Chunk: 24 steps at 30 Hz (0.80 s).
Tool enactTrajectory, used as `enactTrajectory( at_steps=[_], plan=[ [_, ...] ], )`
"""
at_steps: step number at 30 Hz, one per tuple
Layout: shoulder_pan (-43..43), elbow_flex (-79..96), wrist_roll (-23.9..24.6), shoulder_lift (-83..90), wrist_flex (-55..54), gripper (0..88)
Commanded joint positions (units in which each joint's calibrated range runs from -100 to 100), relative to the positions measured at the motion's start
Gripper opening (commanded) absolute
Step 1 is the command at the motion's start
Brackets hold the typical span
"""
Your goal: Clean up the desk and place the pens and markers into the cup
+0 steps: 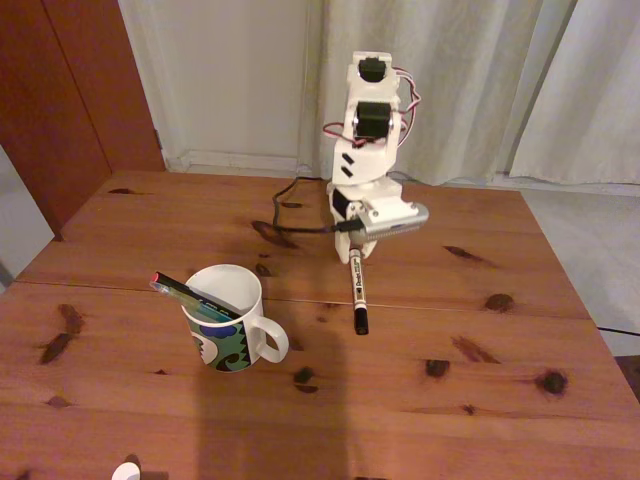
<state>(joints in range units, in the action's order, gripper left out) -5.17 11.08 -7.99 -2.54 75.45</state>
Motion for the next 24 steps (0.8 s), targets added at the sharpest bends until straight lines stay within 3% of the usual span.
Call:
enactTrajectory(
  at_steps=[1,8,17,24],
  plan=[
    [-0.34,-0.71,0.28,-1.14,-2.97,13.0],
    [-2.43,-0.26,0.49,-1.88,-2.54,13.0],
    [-3.47,-0.26,8.25,-1.97,-3.14,13.0],
    [-1.62,-0.35,8.56,-2.46,-3.14,13.0]
  ],
)
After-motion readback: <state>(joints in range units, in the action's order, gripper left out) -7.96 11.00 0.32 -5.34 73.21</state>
